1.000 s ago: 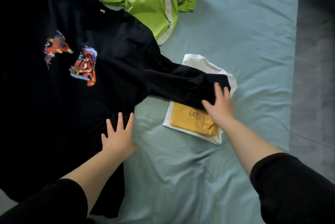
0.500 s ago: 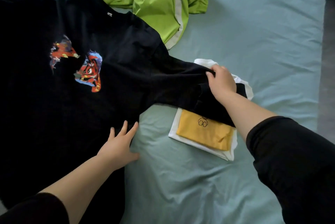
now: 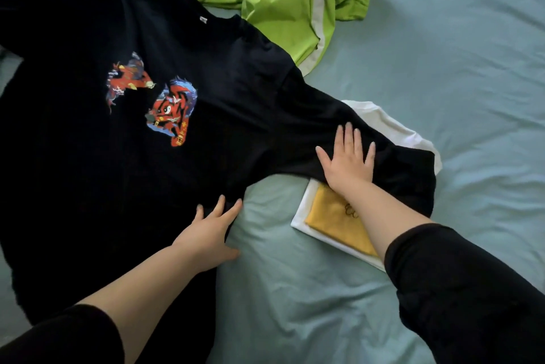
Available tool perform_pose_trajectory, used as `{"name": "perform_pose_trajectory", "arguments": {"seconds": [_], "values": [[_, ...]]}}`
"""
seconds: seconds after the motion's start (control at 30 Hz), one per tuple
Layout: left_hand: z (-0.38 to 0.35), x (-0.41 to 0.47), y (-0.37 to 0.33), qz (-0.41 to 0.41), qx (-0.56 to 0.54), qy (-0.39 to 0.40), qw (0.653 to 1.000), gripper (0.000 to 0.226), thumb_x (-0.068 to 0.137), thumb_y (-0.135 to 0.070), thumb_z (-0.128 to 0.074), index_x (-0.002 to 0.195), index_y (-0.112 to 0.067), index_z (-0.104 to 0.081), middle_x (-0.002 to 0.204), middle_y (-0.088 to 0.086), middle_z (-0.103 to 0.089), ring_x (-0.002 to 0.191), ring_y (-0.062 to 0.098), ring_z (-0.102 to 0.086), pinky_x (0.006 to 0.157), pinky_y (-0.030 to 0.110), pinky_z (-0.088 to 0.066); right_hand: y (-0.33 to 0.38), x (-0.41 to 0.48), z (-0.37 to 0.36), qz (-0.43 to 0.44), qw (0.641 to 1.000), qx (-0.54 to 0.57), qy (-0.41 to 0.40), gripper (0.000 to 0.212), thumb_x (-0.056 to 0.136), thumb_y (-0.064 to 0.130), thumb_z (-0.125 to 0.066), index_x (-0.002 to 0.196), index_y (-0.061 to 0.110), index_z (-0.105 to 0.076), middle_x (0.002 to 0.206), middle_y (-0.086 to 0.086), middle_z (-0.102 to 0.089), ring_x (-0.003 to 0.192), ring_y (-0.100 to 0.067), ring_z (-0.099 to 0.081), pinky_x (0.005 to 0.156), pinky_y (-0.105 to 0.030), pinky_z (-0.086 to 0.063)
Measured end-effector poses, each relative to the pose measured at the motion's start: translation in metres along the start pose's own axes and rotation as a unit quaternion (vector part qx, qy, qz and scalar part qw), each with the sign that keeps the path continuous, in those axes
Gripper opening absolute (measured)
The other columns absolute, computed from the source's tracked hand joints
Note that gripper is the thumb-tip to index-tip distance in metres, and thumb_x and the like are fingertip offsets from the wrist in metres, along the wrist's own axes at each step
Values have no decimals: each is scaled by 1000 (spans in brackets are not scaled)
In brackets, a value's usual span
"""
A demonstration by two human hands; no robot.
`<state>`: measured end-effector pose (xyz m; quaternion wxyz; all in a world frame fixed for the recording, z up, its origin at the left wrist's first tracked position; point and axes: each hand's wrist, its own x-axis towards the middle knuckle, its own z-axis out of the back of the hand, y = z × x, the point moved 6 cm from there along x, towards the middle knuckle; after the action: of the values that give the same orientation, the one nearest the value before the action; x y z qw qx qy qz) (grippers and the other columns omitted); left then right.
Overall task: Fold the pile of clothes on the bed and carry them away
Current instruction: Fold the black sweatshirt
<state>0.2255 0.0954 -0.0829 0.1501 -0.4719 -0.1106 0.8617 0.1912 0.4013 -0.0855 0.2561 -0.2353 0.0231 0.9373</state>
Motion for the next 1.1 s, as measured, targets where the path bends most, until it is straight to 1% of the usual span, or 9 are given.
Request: {"name": "perform_pose_trajectory", "arguments": {"seconds": [0.23, 0.37, 0.47, 0.53, 0.6, 0.7, 0.77, 0.9, 1.1], "values": [[1, 0, -1, -3, -11, 22, 1000, 100, 81, -37, -64, 150, -47, 8, 161, -9, 15, 145, 43, 10, 107, 41, -36, 105, -79, -29, 275, 961, -8, -30, 74, 91, 68, -8, 152, 30, 7, 159, 5, 17, 149, -16, 10, 117, -39, 12], [8, 4, 1, -22, 19, 34, 999, 98, 82, -38, -64, 150, -46, 6, 162, -6, 12, 146, 44, 4, 98, 37, -44, 95, -73, -48, 196, 979, -28, 49, 76, 91, 71, -14, 149, 34, 19, 158, 2, 26, 146, -17, 21, 119, -40, 11], [11, 1, 1, -43, 15, 39, 998, 95, 84, -34, -63, 151, -44, 3, 163, -3, 10, 146, 44, 2, 96, 36, -45, 111, -90, -32, 136, 977, 166, -14, 60, 99, 45, -40, 153, 27, -20, 162, 1, -12, 148, -21, -12, 121, -37, -14], [14, -4, 3, -59, -10, 36, 998, 90, 85, -32, -62, 151, -45, -2, 163, -2, 6, 146, 42, 1, 100, 38, -41, 113, -114, -29, 4, 897, 437, -68, 30, 96, 24, -51, 125, 19, -57, 125, 2, -57, 116, -18, -54, 96, -23, -45], [20, -10, 5, -95, -47, 9, 994, 78, 88, -31, -60, 151, -43, -15, 163, 1, -9, 148, 34, -7, 109, 40, -33, 116, -131, -47, -186, 731, 656, -21, 15, 95, 18, -54, 105, 11, -62, 91, 2, -64, 83, -17, -63, 68, -17, -50], [34, -26, 25, -108, -111, -95, 983, 55, 92, -33, -57, 142, -40, -34, 145, -6, -46, 127, 12, -48, 90, 22, -44, 142, -123, -60, -272, 461, 839, 101, 25, 96, 23, -57, 111, 3, -57, 99, -12, -64, 88, -20, -63, 80, -26, -52], [36, -37, 41, -92, -111, -117, 983, 53, 94, -34, -55, 143, -39, -34, 145, -10, -44, 121, 6, -50, 84, 15, -40, 154, -106, -50, -249, 395, 874, 136, 27, 94, 25, -60, 115, 7, -55, 105, -11, -62, 96, -21, -62, 85, -29, -49], [27, -51, 57, -83, -42, -110, 990, 61, 96, -35, -51, 151, -30, -26, 155, -12, -29, 140, 10, -32, 109, 26, -33, 149, -85, -48, -259, 447, 847, 124, 16, 98, 15, -54, 113, 19, -55, 97, -2, -64, 81, -18, -63, 64, -32, -52], [25, -51, 66, -71, 23, -140, 987, 56, 97, -37, -47, 149, -31, -29, 157, -14, -25, 145, 7, -19, 118, 37, -22, 110, -90, -58, -307, 550, 776, -27, 19, 95, 26, -60, 109, 15, -63, 105, -3, -69, 97, -22, -67, 86, -39, -57]]}}
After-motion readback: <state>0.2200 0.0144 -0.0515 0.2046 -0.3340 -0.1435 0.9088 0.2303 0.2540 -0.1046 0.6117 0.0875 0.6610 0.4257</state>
